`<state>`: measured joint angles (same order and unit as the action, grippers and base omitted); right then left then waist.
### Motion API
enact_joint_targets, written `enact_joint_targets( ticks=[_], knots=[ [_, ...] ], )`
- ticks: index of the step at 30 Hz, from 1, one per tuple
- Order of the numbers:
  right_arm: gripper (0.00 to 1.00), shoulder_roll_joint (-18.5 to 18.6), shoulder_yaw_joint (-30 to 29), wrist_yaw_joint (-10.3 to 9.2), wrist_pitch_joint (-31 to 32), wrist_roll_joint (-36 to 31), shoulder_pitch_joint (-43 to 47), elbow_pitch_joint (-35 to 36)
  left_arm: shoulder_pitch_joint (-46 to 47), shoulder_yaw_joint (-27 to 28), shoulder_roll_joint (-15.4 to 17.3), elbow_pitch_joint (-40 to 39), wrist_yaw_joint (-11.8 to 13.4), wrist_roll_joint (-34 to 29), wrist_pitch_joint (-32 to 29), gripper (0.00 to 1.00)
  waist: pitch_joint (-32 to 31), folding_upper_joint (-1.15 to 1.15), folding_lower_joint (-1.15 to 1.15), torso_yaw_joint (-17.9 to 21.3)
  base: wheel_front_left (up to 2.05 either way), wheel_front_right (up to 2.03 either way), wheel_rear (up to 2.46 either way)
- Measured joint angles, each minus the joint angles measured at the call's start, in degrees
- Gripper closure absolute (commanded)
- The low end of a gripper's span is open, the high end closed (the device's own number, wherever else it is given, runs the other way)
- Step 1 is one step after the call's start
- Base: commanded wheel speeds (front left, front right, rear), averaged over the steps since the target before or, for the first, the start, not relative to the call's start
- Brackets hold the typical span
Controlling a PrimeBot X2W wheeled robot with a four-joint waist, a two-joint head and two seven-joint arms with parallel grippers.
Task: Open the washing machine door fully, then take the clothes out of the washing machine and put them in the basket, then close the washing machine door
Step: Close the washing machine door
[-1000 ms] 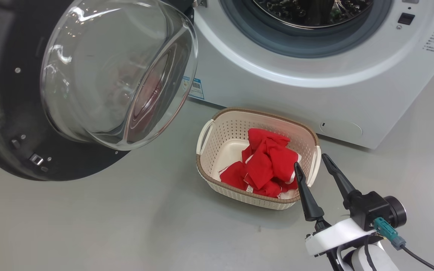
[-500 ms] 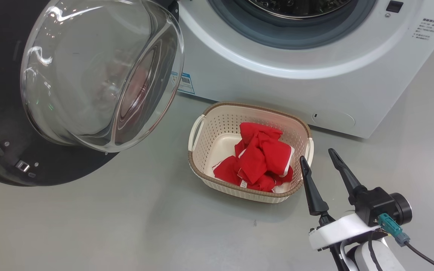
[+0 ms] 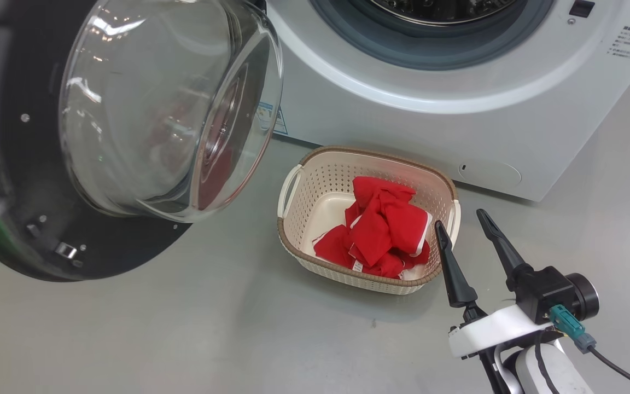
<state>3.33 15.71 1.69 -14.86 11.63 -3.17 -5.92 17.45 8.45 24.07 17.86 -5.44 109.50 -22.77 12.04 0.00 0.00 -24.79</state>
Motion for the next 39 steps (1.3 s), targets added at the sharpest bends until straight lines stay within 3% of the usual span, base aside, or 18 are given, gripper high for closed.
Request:
enact_joint_targets(
  ticks=[9, 20, 39],
  knots=[
    [0.00, -0.02, 0.45, 0.53, 0.00, -0.26, -0.30, 0.01, -5.18, 0.04, -0.62, -2.55, -1.05, 2.47, -5.38, 1.00, 0.10, 0.00, 0.00, 0.94, 0.00, 0.00, 0.00],
    [0.00, -0.03, 0.04, 0.36, -0.01, -0.26, -0.29, 0.23, -10.70, -0.15, -4.20, -8.29, -1.48, 3.54, -10.77, 1.00, -0.70, 0.00, 0.00, 3.12, 0.00, 0.00, 0.00],
    [0.00, -0.10, 0.87, -0.33, -0.01, -0.24, -1.16, 1.90, -16.21, 3.50, -11.44, -22.83, -1.47, 3.90, -16.71, 1.00, 0.51, 0.00, 0.00, 10.89, 0.00, 0.00, 0.00]
  ],
)
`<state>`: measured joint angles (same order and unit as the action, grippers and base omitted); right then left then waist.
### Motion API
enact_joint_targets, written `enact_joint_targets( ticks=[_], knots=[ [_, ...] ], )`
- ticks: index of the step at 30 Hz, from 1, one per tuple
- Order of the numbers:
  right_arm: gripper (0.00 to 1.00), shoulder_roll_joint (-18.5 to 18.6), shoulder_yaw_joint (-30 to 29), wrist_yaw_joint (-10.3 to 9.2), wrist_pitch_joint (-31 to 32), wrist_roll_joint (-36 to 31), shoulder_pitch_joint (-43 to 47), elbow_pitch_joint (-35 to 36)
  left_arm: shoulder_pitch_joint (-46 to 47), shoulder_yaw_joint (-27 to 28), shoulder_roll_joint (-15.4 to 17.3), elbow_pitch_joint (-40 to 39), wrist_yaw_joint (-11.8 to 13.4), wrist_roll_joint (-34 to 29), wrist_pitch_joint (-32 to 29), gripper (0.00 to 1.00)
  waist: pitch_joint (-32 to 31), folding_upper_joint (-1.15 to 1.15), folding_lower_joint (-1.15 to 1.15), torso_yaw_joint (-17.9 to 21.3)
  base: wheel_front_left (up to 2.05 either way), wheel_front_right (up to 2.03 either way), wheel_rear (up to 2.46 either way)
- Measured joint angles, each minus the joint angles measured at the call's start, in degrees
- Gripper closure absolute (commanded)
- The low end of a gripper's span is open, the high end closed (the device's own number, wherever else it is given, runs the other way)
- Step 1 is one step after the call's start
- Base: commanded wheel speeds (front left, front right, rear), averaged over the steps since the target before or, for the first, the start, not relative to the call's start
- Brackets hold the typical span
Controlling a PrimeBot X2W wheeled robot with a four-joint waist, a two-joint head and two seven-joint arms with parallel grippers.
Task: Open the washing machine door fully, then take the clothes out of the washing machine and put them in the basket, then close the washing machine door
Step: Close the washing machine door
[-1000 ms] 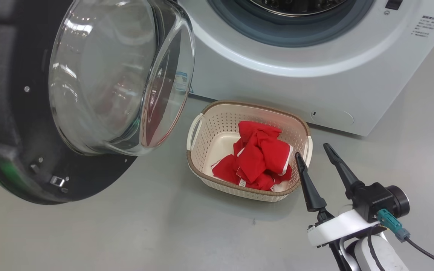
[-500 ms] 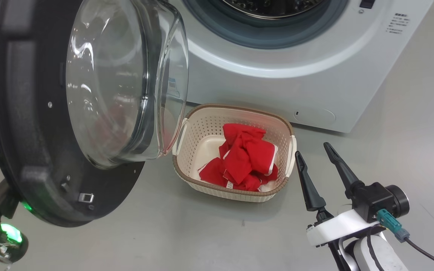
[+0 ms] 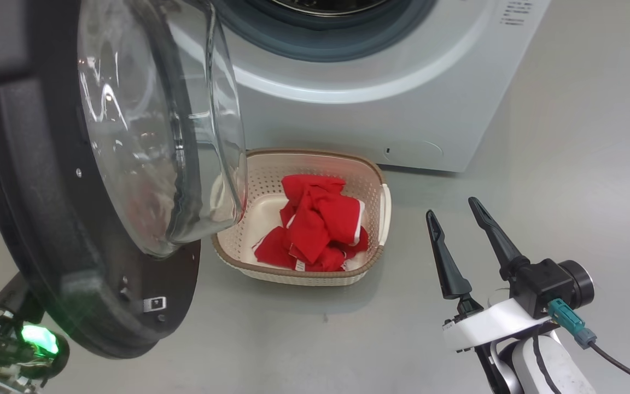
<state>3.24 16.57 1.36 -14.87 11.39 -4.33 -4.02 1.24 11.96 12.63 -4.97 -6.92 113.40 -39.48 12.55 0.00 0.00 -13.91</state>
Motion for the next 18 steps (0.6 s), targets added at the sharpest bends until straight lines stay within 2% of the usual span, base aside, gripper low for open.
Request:
enact_joint_targets(
  ticks=[7, 18],
  knots=[
    [0.00, -0.01, 0.05, -0.35, 0.00, 0.15, -0.92, 0.64, -0.70, 0.00, -2.37, -4.30, 0.00, -0.05, -2.82, 1.00, 1.18, 0.00, 0.00, 3.64, 0.00, 0.00, 0.00],
    [0.00, -0.02, 1.27, -1.02, 0.00, 3.36, -2.68, 1.97, -1.25, -0.91, -3.93, -9.24, 0.00, -1.53, -6.75, 1.00, 3.23, 0.00, 0.00, 10.19, 0.00, 0.00, 0.00]
  ],
)
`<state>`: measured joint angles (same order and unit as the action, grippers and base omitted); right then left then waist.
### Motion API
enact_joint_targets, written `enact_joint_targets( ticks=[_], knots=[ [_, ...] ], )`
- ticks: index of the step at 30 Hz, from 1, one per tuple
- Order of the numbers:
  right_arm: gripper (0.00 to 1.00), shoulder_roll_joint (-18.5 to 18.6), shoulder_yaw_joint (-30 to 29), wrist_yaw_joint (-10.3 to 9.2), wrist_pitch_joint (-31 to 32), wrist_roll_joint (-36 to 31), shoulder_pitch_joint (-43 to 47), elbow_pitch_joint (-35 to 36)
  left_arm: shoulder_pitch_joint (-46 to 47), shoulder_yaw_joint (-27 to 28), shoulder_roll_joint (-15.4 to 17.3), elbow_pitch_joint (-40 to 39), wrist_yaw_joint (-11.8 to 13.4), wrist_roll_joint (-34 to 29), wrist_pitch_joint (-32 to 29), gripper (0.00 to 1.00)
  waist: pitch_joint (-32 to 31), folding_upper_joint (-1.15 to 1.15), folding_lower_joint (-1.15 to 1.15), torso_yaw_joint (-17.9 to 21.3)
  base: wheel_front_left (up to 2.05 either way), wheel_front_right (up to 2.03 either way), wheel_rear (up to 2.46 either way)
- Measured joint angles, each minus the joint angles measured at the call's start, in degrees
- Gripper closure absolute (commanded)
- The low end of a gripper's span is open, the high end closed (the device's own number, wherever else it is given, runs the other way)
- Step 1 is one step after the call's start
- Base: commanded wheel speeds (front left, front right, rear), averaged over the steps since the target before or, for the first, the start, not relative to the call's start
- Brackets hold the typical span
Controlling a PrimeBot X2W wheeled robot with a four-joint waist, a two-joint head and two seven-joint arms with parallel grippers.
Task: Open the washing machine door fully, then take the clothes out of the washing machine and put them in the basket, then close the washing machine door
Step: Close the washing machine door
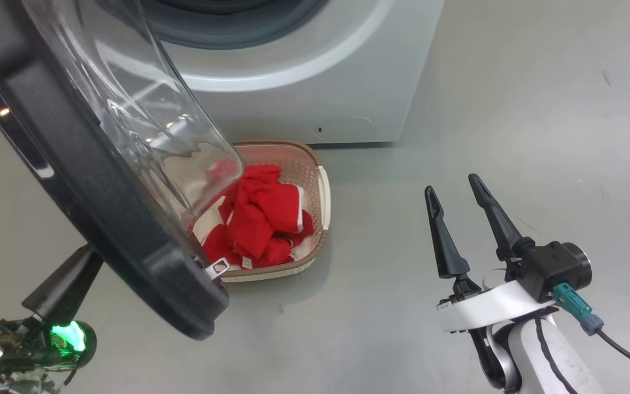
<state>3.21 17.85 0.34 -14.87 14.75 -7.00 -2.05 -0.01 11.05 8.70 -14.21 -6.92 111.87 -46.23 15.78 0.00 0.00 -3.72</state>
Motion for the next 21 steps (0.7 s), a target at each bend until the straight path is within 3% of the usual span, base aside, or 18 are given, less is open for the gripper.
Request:
enact_joint_targets(
  ticks=[21],
  knots=[
    [0.00, -0.03, 2.66, -2.57, 0.00, 3.94, -1.77, 2.29, 3.13, -0.80, -2.50, 2.22, -0.01, -1.11, -1.86, 1.00, 3.77, 0.00, 0.00, 11.72, 0.00, 0.00, 0.00]
  ],
)
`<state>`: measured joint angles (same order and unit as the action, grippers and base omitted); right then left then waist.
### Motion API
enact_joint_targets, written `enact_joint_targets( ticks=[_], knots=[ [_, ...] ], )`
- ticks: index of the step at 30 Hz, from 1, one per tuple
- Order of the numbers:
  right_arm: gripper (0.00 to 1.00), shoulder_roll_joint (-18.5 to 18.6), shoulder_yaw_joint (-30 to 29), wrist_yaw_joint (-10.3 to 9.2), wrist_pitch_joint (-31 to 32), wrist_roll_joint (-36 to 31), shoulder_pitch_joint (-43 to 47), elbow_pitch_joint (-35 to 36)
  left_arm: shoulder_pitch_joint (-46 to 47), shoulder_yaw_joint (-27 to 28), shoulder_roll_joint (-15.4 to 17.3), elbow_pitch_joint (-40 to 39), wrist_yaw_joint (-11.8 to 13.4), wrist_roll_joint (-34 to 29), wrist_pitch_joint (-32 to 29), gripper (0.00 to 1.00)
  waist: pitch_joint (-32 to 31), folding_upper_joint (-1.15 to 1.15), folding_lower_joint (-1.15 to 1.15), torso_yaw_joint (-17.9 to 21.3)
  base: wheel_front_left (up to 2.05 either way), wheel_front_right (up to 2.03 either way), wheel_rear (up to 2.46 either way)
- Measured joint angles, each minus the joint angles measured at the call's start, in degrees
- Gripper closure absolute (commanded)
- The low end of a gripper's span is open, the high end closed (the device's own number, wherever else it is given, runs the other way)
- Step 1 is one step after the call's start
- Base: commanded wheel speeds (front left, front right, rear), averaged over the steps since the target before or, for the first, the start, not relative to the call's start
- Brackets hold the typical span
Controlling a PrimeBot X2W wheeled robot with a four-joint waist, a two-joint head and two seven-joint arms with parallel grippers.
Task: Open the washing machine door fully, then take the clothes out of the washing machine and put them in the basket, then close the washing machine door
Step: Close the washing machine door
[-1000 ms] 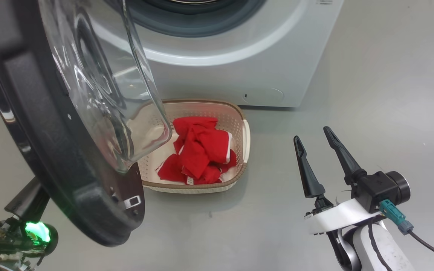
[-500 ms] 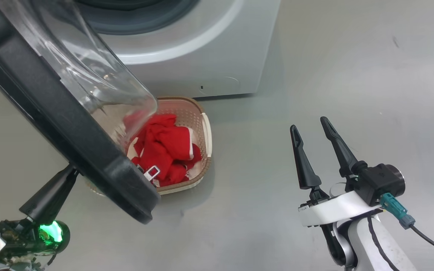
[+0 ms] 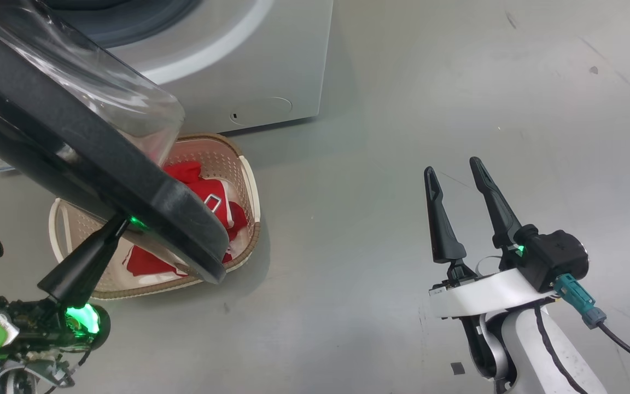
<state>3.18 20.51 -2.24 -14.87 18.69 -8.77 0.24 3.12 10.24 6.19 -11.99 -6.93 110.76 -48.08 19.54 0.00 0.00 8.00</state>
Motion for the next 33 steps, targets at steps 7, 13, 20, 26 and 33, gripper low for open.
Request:
enact_joint_targets(
  ticks=[7, 13, 20, 26, 33],
  knots=[
    [0.00, 0.00, 0.63, -0.44, 0.00, 0.63, -0.72, 0.92, 4.74, -1.24, 0.24, 2.34, 0.00, -1.92, 0.08, 1.00, 1.94, 0.00, 0.00, 1.97, 0.00, 0.00, 0.00],
    [0.00, -0.01, 1.20, -0.89, 0.00, 1.11, -2.05, 1.66, 9.76, -1.85, 0.92, 4.17, 0.03, -2.38, 0.09, 1.00, 3.85, 0.00, 0.00, 3.06, 0.00, 0.00, 0.00],
    [0.00, -0.05, 2.58, -1.00, 0.00, 2.61, -3.03, 1.71, 15.23, -1.36, 1.97, 6.30, 0.55, -2.53, 0.78, 1.00, 5.49, 0.00, 0.00, 5.10, 0.00, 0.00, 0.00],
    [0.00, -0.08, 3.48, -1.46, 0.00, 3.69, -3.67, 2.30, 19.28, -0.75, 3.01, 7.84, 1.68, -2.87, 1.75, 1.00, 6.45, 0.00, 0.00, 7.45, 0.00, 0.00, 0.00],
    [0.00, -0.10, 4.32, -1.98, 0.00, 5.50, -3.85, 3.32, 23.59, 0.03, 4.80, 10.02, 3.96, -5.82, 3.64, 1.00, 8.01, 0.00, 0.00, 10.04, 0.00, 0.00, 0.00]
  ],
)
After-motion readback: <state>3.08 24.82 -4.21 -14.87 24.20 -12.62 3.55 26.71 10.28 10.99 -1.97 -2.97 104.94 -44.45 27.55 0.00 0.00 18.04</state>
